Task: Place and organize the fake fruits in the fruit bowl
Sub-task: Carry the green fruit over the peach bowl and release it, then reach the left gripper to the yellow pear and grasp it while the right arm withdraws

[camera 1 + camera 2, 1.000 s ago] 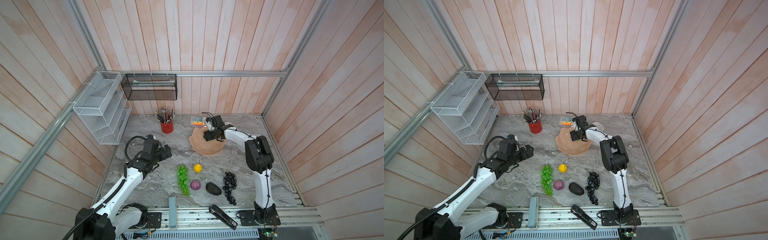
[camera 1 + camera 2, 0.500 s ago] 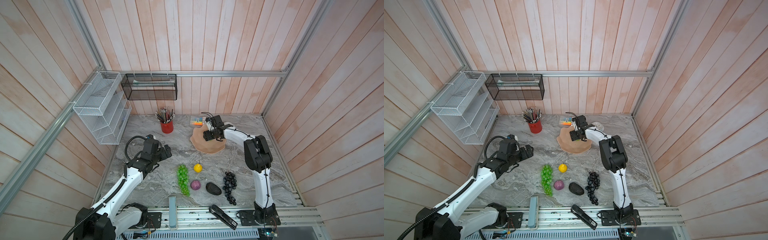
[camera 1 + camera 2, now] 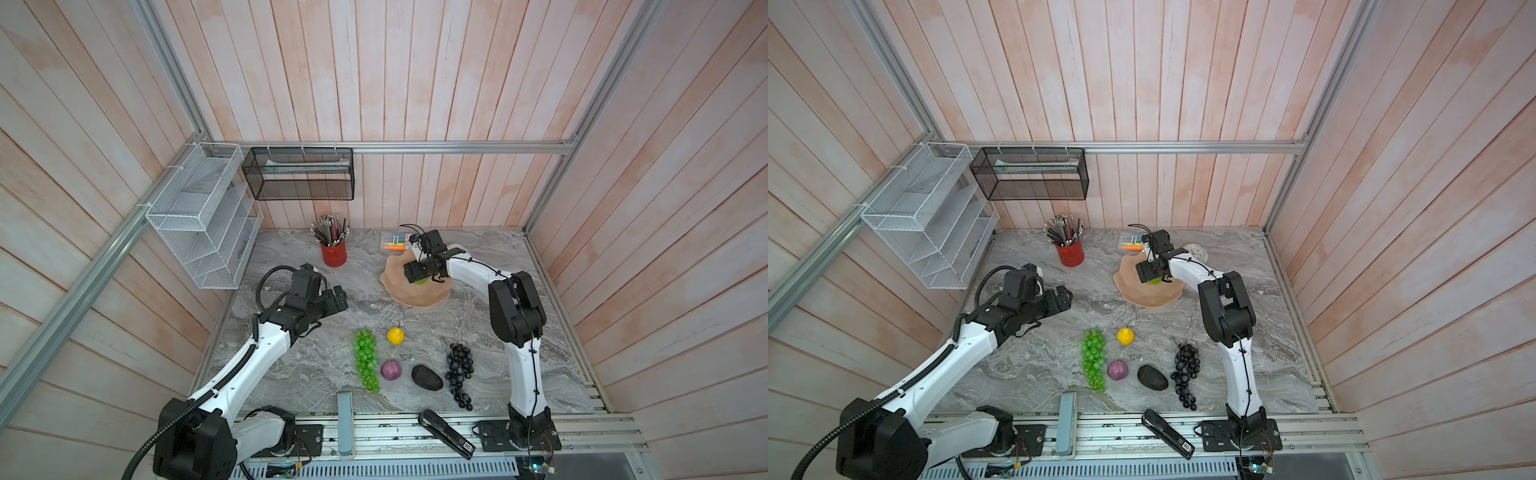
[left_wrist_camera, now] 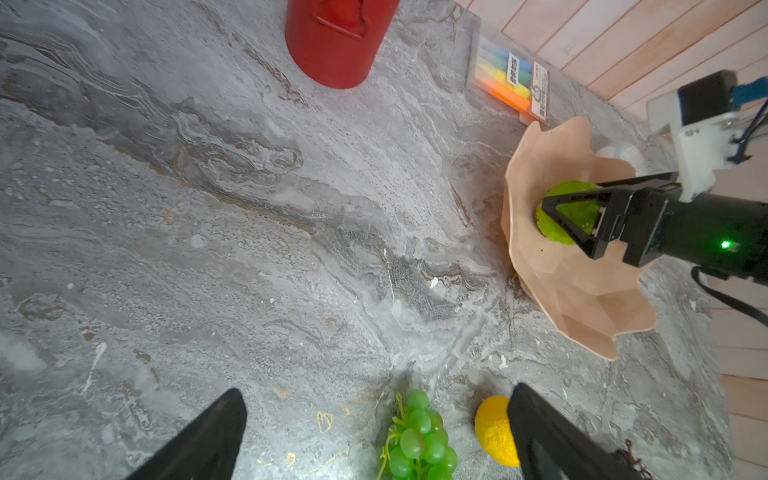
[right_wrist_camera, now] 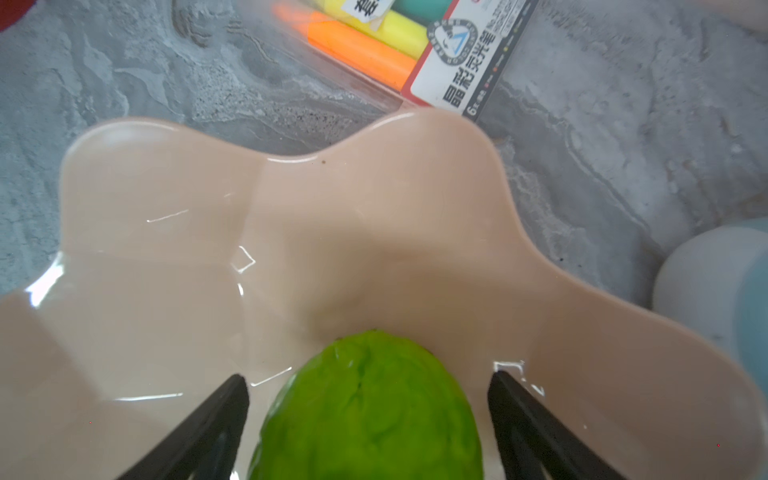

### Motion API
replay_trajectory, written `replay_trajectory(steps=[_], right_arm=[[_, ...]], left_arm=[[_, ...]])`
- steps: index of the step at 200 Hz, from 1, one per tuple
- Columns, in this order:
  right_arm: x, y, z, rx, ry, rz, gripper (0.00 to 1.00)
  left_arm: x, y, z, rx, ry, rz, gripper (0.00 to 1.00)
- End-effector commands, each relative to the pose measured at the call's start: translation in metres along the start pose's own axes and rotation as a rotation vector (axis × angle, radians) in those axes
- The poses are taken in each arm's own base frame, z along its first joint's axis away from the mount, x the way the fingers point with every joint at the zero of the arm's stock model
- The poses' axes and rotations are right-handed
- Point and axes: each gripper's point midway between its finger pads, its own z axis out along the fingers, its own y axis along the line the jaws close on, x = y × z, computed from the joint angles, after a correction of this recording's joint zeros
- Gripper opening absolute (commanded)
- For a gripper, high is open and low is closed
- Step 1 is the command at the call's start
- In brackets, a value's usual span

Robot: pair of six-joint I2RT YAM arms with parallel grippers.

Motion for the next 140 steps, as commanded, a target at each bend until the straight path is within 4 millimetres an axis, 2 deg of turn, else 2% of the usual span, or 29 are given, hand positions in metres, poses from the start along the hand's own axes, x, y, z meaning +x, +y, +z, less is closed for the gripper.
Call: replay_trajectory(steps=[1,25,49,81,104,120,140], right_arm=[[-0.022,-0.004,-0.041,0.038,-0.065,-0.021,0.91],[-0.031,-0.006,-0.07,0.05,-0.115,-0.02,0.91],[-0.028,0.002,-0.1,0.005,-0.184,0.02,0.89],[0.004,0.008,-0.131,-0.041,-0.229,0.094,0.87],[0.032,0.004,-0.143,-0.016,-0.232,0.111,0.86],[0.05,-0.004,-0.151,0.009,-0.238,0.118,0.86],[0.067,-0.013,-0.158,-0.004,-0.256,0.151,0.86]], left_arm=[[0.003,-0.012,-0.001,0.038,0.066,0.047,1.0],[0.003,-0.028,0.002,0.067,0.121,0.095,1.0],[0.012,-0.057,0.008,0.099,0.183,0.193,0.95],[0.041,-0.102,0.02,0.089,0.278,0.347,0.94],[0.063,-0.131,0.035,0.071,0.332,0.454,0.93],[0.081,-0.138,0.05,0.05,0.387,0.492,0.89],[0.1,-0.135,0.068,0.026,0.449,0.5,0.87]])
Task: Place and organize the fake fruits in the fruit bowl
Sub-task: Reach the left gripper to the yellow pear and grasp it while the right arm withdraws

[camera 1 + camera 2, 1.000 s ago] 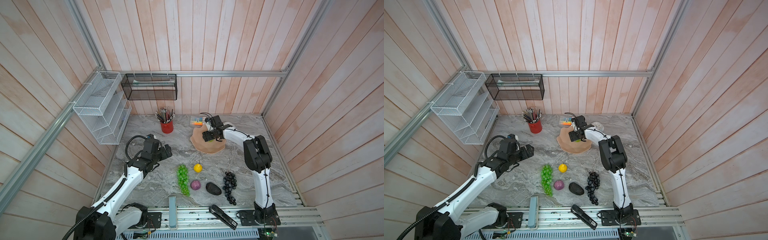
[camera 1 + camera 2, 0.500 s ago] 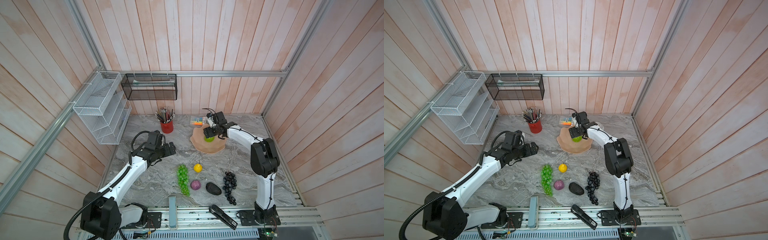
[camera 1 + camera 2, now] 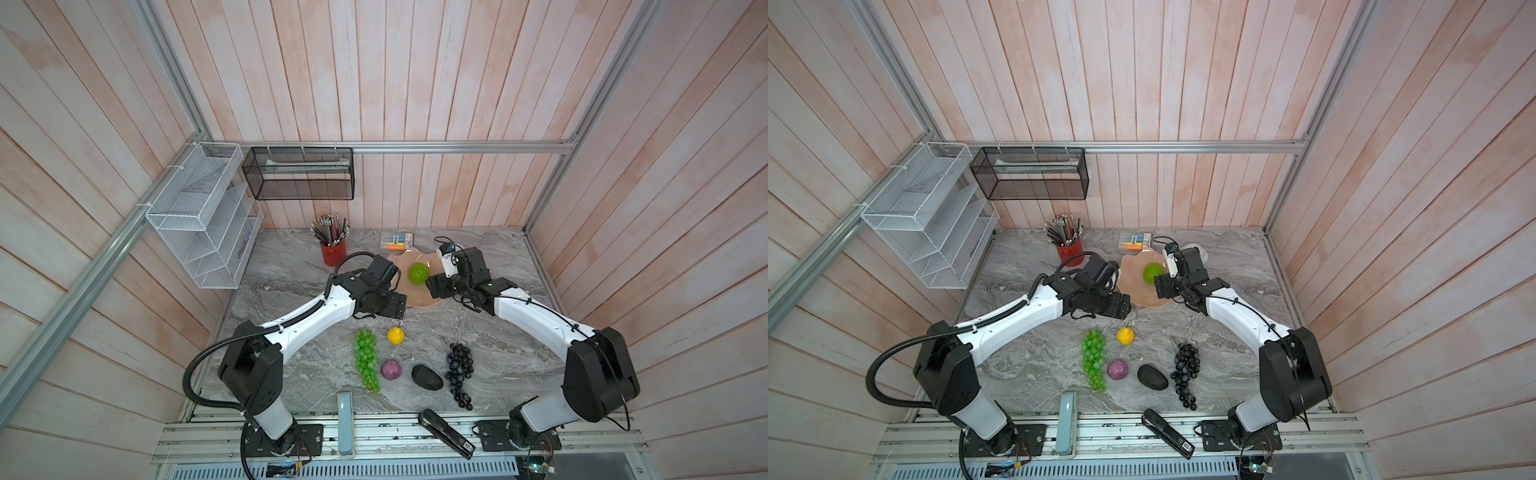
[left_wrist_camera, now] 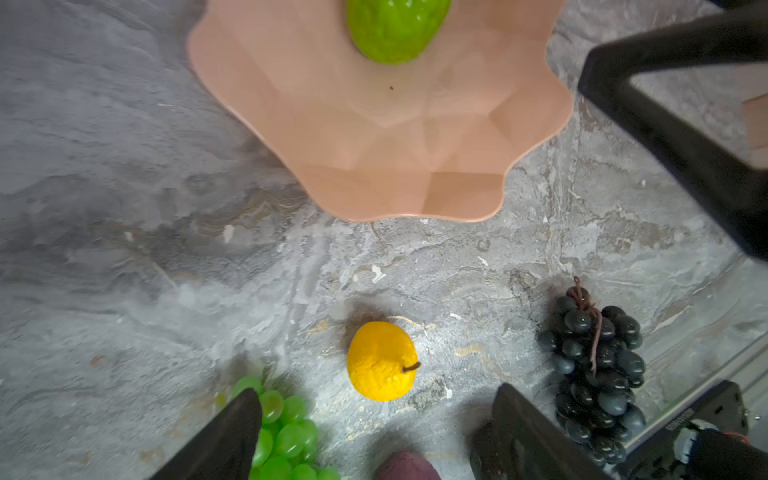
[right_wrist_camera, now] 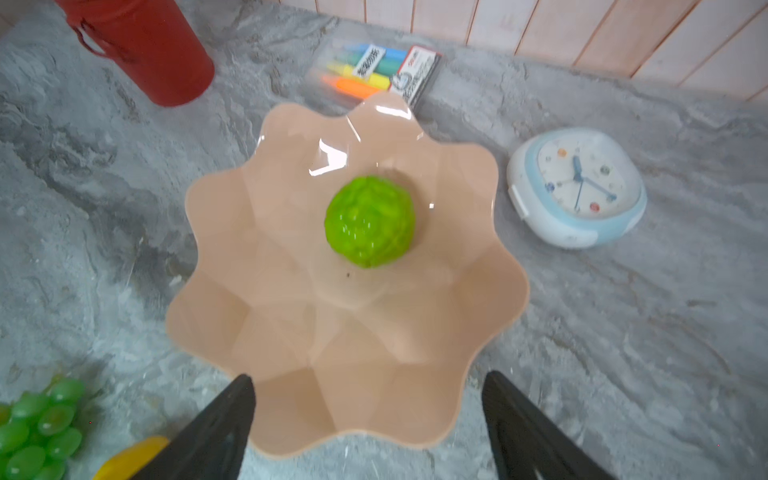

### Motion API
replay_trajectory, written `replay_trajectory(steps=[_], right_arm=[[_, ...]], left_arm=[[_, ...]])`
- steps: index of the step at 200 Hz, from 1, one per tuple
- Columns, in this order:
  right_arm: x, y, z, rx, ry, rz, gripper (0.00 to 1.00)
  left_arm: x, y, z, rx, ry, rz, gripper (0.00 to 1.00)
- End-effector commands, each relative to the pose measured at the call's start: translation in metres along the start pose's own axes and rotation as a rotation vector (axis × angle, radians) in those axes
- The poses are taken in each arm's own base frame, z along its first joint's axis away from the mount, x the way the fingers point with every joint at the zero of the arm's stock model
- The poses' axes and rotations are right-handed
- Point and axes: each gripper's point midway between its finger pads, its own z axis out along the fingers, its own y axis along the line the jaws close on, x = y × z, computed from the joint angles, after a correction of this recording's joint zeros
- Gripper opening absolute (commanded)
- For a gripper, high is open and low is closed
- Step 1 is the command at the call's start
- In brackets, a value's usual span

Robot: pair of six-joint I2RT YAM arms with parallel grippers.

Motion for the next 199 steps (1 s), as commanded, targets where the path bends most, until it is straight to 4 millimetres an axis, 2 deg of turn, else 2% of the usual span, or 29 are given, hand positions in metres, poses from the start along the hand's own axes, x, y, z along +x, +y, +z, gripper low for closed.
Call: replay_trajectory(steps=[1,42,78,108,121,139,199], right_arm=[[0.002,-0.013,-0.012,0.005,-0.059,0.055,0.86],[0.02,-0.024,-0.025,-0.002,-0.096,0.102,0.86],[0.026,-0.021,-0.021,-0.023,-0.077,0.111,0.86],[0.032,-0.019,-0.016,-0.033,-0.052,0.102,0.85],[0.034,-0.019,-0.015,-0.035,-0.047,0.101,0.85],[0.033,-0.018,-0.014,-0.039,-0.048,0.1,0.85],[0.037,-0.017,-0.012,-0.046,-0.037,0.102,0.84]], left_arm=[[0.019,0.012,0.021,-0.07,0.101,0.014,0.87],[0.033,0.011,0.048,-0.071,0.17,0.013,0.87],[0.046,0.007,0.067,-0.073,0.232,0.037,0.85],[0.053,0.01,0.075,-0.092,0.247,0.036,0.83],[0.054,0.011,0.078,-0.095,0.245,0.035,0.79],[0.059,0.013,0.085,-0.095,0.266,0.037,0.66],[0.066,0.013,0.091,-0.079,0.273,0.029,0.62]])
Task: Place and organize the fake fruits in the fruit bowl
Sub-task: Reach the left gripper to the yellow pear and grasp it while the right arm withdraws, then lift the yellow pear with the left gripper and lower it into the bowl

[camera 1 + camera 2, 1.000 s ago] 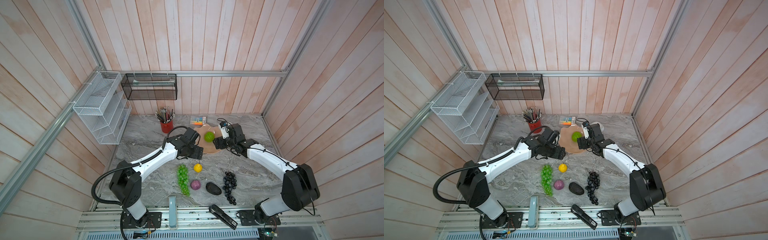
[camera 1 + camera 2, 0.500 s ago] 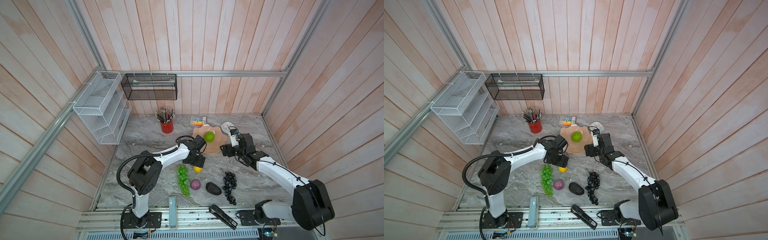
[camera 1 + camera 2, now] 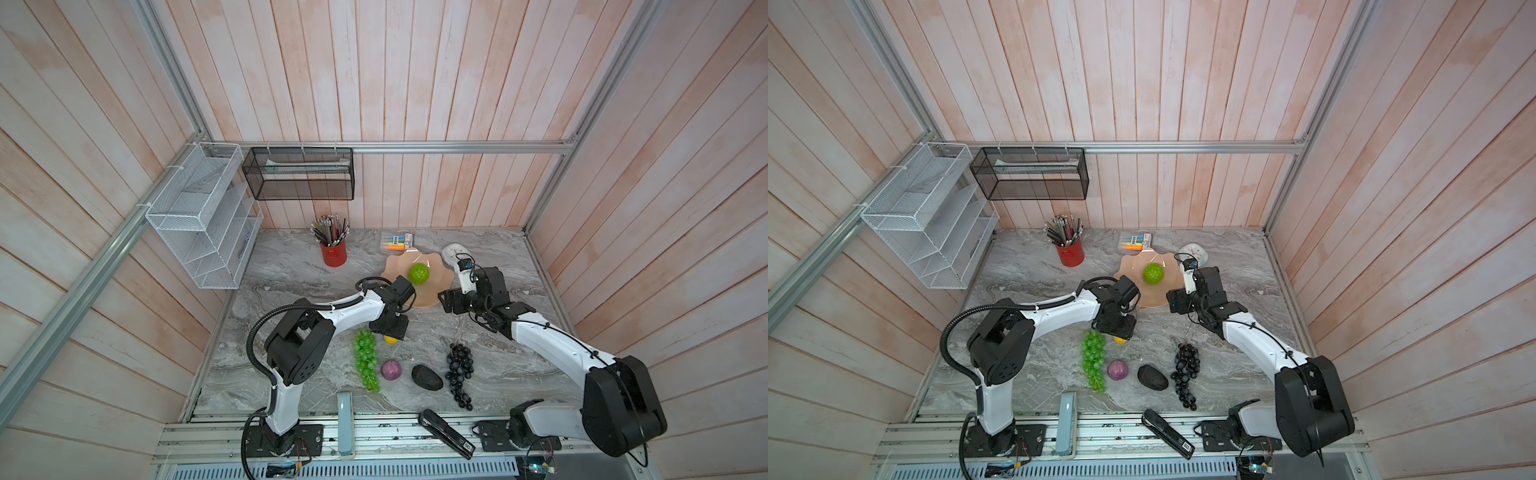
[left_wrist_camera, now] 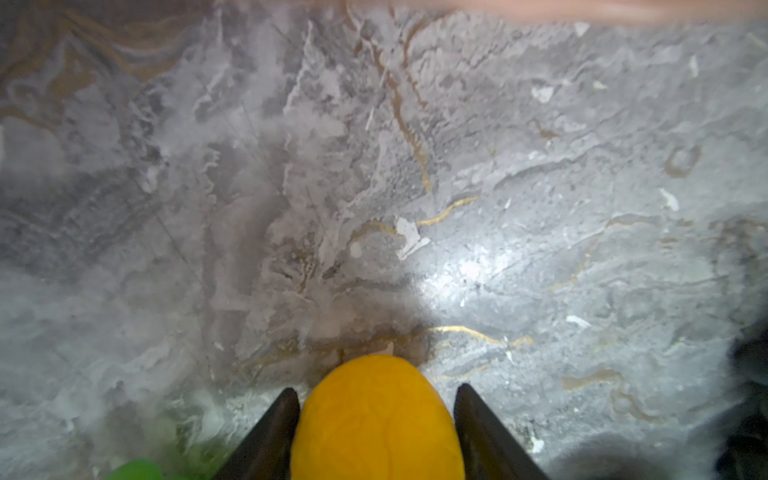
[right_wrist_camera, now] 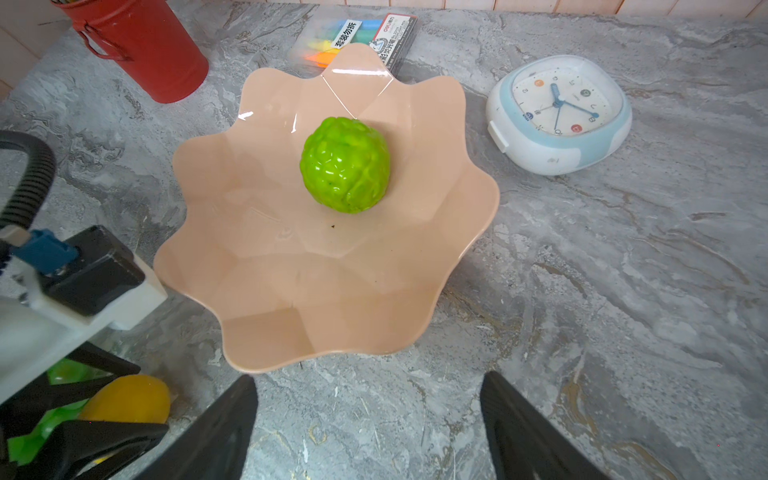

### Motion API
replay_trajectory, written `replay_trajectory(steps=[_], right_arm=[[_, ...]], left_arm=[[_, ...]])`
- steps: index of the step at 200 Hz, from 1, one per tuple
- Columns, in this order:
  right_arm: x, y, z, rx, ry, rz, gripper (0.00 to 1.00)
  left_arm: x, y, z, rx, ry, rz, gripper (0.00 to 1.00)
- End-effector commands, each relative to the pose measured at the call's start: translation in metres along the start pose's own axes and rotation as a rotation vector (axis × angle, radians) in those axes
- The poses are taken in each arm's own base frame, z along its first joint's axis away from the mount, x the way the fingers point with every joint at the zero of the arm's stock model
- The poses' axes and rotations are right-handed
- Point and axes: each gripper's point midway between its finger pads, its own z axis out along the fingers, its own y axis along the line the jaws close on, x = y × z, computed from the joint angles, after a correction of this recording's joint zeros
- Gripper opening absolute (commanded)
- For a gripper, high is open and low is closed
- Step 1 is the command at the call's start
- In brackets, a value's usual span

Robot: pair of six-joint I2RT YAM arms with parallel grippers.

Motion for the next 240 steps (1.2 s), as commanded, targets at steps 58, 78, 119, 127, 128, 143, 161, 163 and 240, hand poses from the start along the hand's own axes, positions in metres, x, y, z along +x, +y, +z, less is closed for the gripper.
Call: replay_trajectory(steps=[58,78,119,127,128,143,161,163,240], right_arm=[[0.005,-0.001,0.007,-0.007,0.015,0.007,0.83],[0.005,-0.001,0.006,-0.004,0.013,0.007,0.83],[-0.007,-0.006,-0.006,0.025,-0.06,0.034,0.81],[-0.007,-0.007,-0.007,0.033,-0.078,0.037,0.81],[-0.007,-0.007,-0.007,0.033,-0.081,0.036,0.81],[-0.006,-0.006,-0.005,0.023,-0.069,0.034,0.82],[-0.006,0.002,-0.005,-0.012,-0.034,0.017,0.81],[-0.006,0.003,-0.005,-0.015,-0.032,0.017,0.81],[-0.005,0.014,-0.016,-0.057,-0.028,0.01,0.81]], left_arm=[[0.001,-0.009,-0.006,0.056,-0.008,0.011,0.38],[-0.006,-0.011,-0.027,0.081,-0.059,0.008,0.38],[-0.045,0.0,-0.082,0.162,-0.2,-0.058,0.38],[-0.059,0.004,-0.09,0.168,-0.229,-0.076,0.38],[-0.061,0.004,-0.091,0.169,-0.233,-0.078,0.38],[-0.089,0.008,-0.102,0.181,-0.283,-0.102,0.38],[-0.122,0.016,-0.109,0.156,-0.351,-0.118,0.38],[-0.126,0.016,-0.108,0.15,-0.355,-0.12,0.38],[-0.223,0.033,-0.066,0.065,-0.465,-0.178,0.38]])
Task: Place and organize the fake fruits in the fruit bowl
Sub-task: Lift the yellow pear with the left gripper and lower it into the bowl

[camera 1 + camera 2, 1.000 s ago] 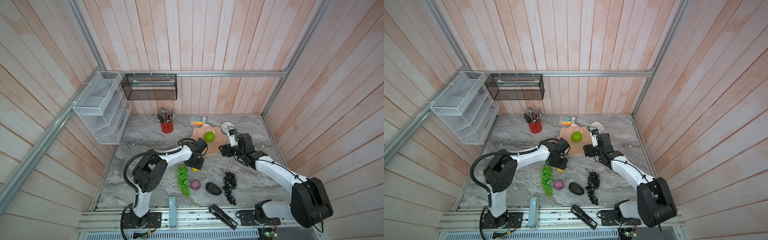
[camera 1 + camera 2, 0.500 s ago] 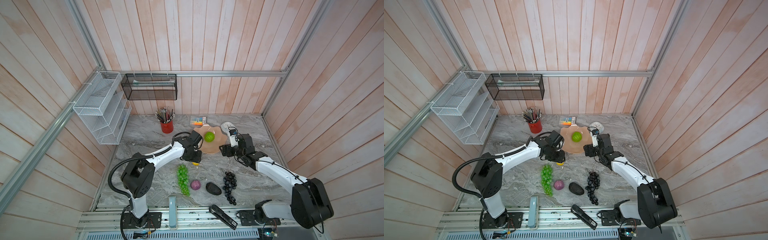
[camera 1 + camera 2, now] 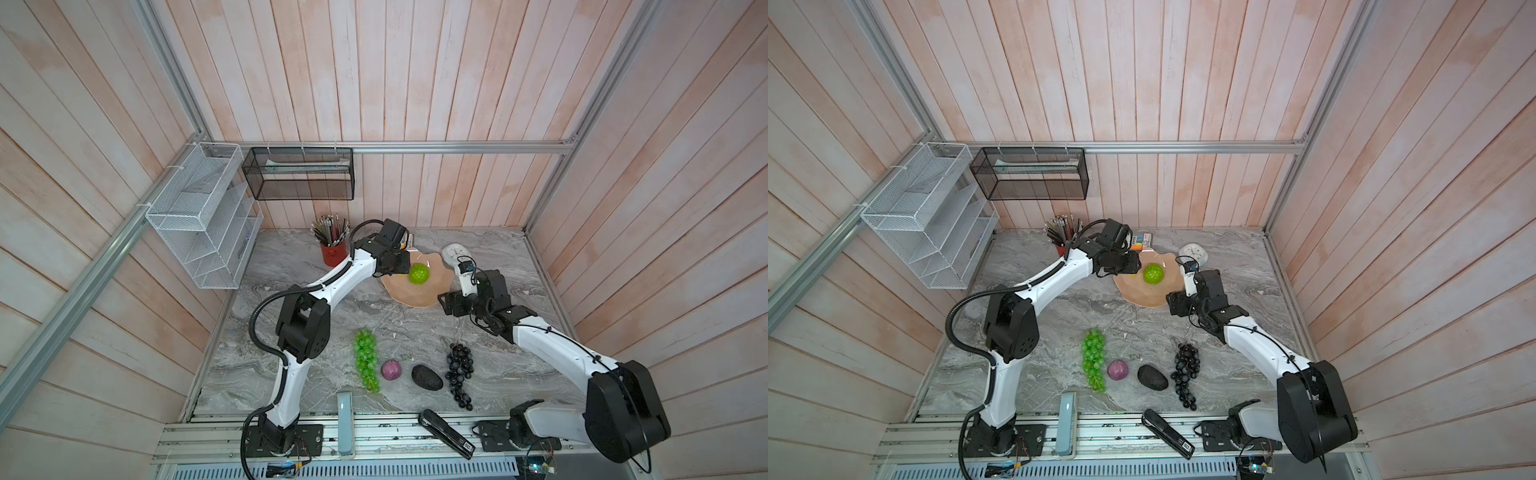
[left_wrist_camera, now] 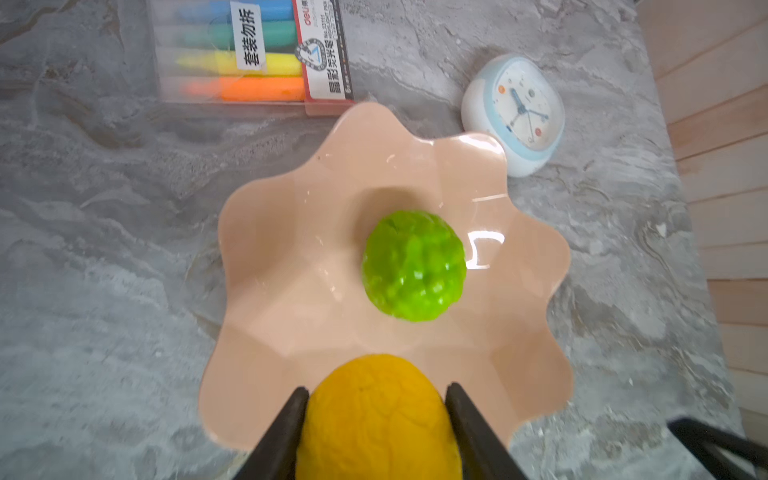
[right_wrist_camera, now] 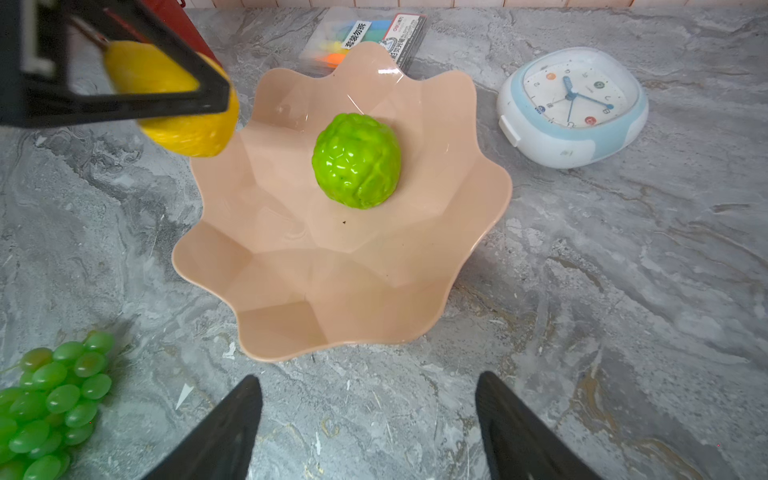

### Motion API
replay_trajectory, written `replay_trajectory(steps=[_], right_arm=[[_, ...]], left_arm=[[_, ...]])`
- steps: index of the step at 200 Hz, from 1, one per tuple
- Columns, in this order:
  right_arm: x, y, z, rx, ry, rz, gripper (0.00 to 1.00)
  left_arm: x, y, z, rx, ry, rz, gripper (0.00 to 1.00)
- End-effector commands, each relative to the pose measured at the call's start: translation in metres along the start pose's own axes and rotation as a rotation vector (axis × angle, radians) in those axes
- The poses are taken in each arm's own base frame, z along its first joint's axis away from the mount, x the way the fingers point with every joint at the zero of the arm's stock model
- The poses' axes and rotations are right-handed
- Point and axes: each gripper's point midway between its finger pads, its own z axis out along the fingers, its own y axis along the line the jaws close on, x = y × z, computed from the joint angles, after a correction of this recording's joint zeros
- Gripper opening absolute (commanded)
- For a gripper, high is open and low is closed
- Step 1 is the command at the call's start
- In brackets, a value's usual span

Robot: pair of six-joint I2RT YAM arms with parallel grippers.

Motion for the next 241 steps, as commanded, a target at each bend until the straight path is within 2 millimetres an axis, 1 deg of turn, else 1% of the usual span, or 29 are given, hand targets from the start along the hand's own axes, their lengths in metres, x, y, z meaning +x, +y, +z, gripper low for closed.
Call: replay_trajectory(steps=[1,18,30,53,79,118,148,176,188,214,229,241], right_arm=[[-0.01,0.009,-0.01,-0.029,-0.021,-0.007,0.81],[-0.006,0.011,-0.01,-0.039,-0.018,-0.008,0.81],[-0.003,0.01,-0.009,-0.039,-0.014,-0.005,0.81],[0.0,0.012,-0.007,-0.052,-0.003,0.0,0.81],[0.001,0.012,-0.008,-0.054,-0.004,-0.002,0.81],[0.001,0.013,-0.007,-0.061,-0.001,-0.001,0.81],[0.007,0.012,-0.003,-0.057,0.015,0.003,0.81],[0.008,0.012,-0.004,-0.056,0.016,0.002,0.81],[0.008,0.011,-0.005,-0.053,0.013,0.001,0.81],[0.008,0.011,-0.006,-0.052,0.013,0.001,0.81],[0.009,0.011,-0.005,-0.05,0.017,0.001,0.81],[0.01,0.01,-0.005,-0.049,0.019,0.002,0.81]], left_arm=[[-0.015,0.007,0.017,-0.046,-0.031,-0.014,0.38],[-0.018,0.01,0.033,-0.063,-0.029,-0.026,0.37],[-0.021,0.011,0.038,-0.072,-0.04,-0.041,0.37],[-0.017,0.018,0.049,-0.096,-0.048,-0.068,0.37],[-0.01,0.026,0.058,-0.121,-0.047,-0.085,0.37],[0.002,0.028,0.072,-0.12,-0.015,-0.087,0.37],[0.005,0.032,0.076,-0.134,-0.017,-0.089,0.41],[0.01,0.031,0.082,-0.13,-0.007,-0.09,0.41],[0.011,0.029,0.083,-0.128,-0.005,-0.087,0.44],[0.011,0.026,0.083,-0.128,-0.012,-0.081,0.55],[0.011,0.025,0.084,-0.125,-0.013,-0.081,0.56],[0.01,0.024,0.083,-0.122,-0.014,-0.082,0.59]])
